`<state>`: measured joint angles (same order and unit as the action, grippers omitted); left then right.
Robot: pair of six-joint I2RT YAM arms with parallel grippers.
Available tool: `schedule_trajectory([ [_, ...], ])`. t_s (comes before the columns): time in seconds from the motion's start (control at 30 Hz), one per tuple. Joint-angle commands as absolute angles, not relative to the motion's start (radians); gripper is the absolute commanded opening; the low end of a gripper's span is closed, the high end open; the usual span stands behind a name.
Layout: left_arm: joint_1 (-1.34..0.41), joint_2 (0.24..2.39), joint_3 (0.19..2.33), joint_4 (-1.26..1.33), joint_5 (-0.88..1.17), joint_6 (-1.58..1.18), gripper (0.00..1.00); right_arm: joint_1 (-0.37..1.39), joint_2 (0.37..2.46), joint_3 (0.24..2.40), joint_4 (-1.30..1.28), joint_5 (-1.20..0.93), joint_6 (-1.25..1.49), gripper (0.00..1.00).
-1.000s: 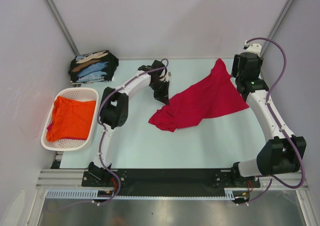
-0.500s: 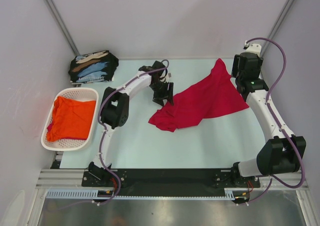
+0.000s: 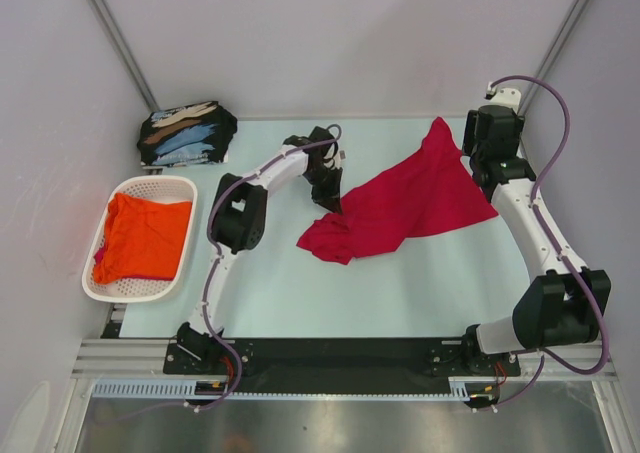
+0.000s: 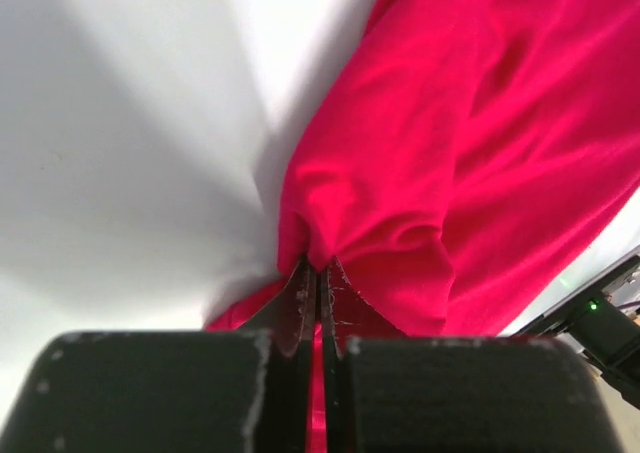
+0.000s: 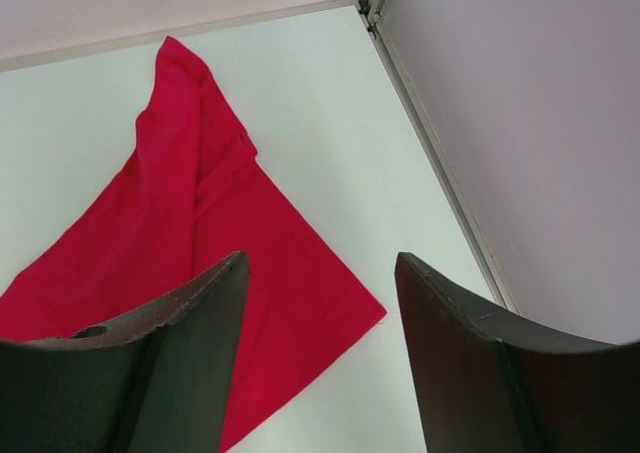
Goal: Fold and stack the t-shirts
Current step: Flatten out the tshirt
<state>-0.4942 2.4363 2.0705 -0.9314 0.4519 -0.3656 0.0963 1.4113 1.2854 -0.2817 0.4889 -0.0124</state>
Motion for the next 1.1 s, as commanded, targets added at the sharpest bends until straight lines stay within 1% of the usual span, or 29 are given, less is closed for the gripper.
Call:
schedule_trajectory([
  [0.0,-0.482,2.366,2.092,-0.942,0.436,-0.345,0.0,0.097,1.416,1.336,-0.278,0.508,-0.023,0.66],
  [0.1,-0.453,2.263,2.074,-0.971,0.368,-0.333,0.0,0.098,1.416,1.336,-0.282,0.508,-0.023,0.66],
  [0.13,-0.43,2.206,2.075,-0.98,0.318,-0.331,0.0,0.097,1.416,1.335,-0.284,0.508,-0.023,0.66],
  [0.23,-0.393,2.114,2.105,-1.022,0.229,-0.327,0.0,0.1,1.419,1.33,-0.293,0.506,-0.014,0.66],
  [0.37,-0.33,2.071,2.144,-1.051,0.123,-0.315,0.0,0.107,1.424,1.324,-0.299,0.506,-0.009,0.65],
  [0.47,-0.314,2.109,2.178,-1.054,0.11,-0.313,0.0,0.113,1.433,1.327,-0.299,0.502,-0.009,0.65],
  [0.6,-0.316,2.2,2.282,-1.046,0.115,-0.333,0.0,0.118,1.46,1.344,-0.314,0.5,-0.006,0.65],
  [0.83,-0.275,2.425,2.465,-1.088,0.083,-0.431,0.0,0.133,1.494,1.354,-0.347,0.491,-0.005,0.65],
  [0.87,-0.264,2.434,2.465,-1.085,0.087,-0.44,0.08,0.136,1.497,1.356,-0.351,0.492,-0.005,0.65],
  [0.9,-0.255,2.439,2.462,-1.08,0.09,-0.446,0.2,0.14,1.499,1.351,-0.354,0.492,-0.005,0.65],
  [0.93,-0.241,2.436,2.461,-1.074,0.08,-0.446,0.39,0.138,1.5,1.345,-0.36,0.498,-0.005,0.65],
  [1.0,-0.233,2.395,2.447,-1.065,0.068,-0.427,0.5,0.127,1.502,1.324,-0.364,0.494,0.018,0.65],
  [1.03,-0.229,2.37,2.432,-1.052,0.057,-0.405,0.62,0.12,1.5,1.319,-0.365,0.492,0.023,0.66],
  [1.07,-0.227,2.341,2.409,-1.039,0.045,-0.393,0.67,0.095,1.497,1.313,-0.371,0.471,0.029,0.66],
])
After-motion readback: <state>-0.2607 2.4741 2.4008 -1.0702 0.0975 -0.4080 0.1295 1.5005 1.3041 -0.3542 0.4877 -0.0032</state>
